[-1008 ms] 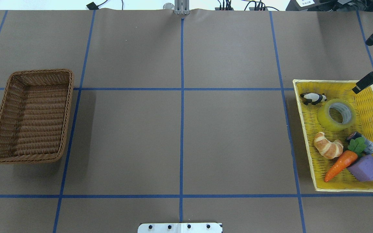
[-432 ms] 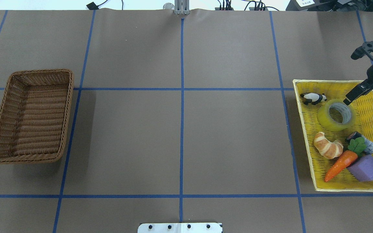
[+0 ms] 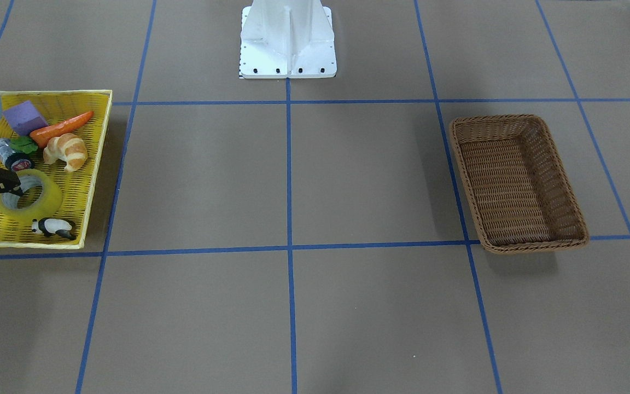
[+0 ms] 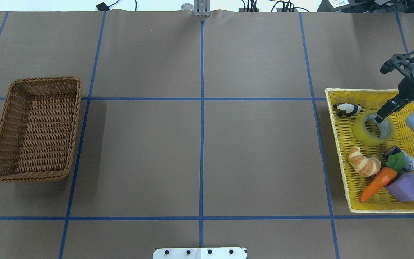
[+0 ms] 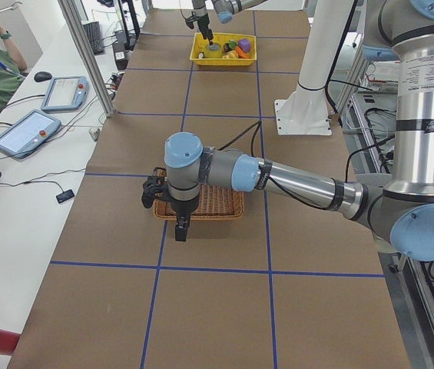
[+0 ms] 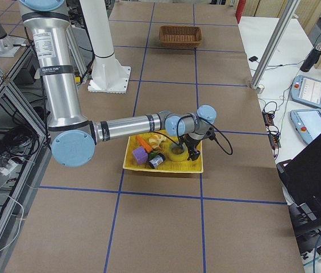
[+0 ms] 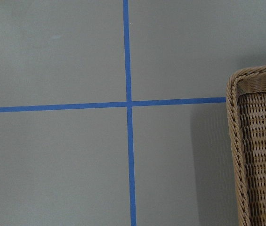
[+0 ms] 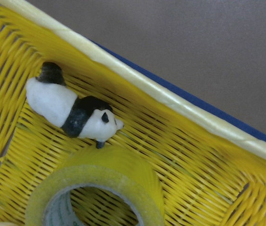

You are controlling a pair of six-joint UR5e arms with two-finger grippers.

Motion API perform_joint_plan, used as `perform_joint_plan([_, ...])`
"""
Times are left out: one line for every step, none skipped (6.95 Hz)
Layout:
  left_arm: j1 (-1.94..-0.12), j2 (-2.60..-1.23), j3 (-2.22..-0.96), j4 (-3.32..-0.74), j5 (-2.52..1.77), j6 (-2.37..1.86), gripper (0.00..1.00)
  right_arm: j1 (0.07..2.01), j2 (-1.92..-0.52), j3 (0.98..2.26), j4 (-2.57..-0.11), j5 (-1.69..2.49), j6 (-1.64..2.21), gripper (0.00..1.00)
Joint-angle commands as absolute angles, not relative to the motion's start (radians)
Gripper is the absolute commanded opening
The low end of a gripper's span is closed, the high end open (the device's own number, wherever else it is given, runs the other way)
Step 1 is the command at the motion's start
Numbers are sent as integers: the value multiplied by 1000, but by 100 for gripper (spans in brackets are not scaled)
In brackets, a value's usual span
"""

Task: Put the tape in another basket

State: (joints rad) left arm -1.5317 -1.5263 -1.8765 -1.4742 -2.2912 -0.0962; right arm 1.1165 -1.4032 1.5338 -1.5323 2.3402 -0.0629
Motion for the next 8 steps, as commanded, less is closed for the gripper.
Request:
perform_joint_plan([-1532,-1526,-1876,-1474,-2292,-95,99,1111,-1391,1506,-1531,2338,-63,97])
perform_joint_plan([-1531,-1528,-1872,-1474,-2290,-95,99,1111,-1393,1499,-1520,2338,-63,88])
perform_joint_plan([-1531,-1528,-1871,-1474,-2292,-95,99,1111,-1393,1496,-1519,2338,-61,66])
perform_joint_plan([-1531,-1528,-1871,-1474,-2290,-95,99,1105,-1391,1494,-1519,2335,-63,21])
perform_joint_plan([-1531,-1526,-1867,-1489,-2290,-95,99,1101,-1391,1487,-1510,2330,-69,0])
perform_joint_plan([-1531,-1526,-1865,-1493,-2290,-95,99,1095,-1393,1486,-1493,2330,-71,0])
perform_joint_plan([-1531,-1526,-1867,-1494,-2290,-98,99,1097,-1393,1497,-1464,2333,-71,0])
perform_joint_plan([-1531,-1528,-1870,-1494,-2290,-100,99,1129,-1399,1541,-1444,2357,-74,0])
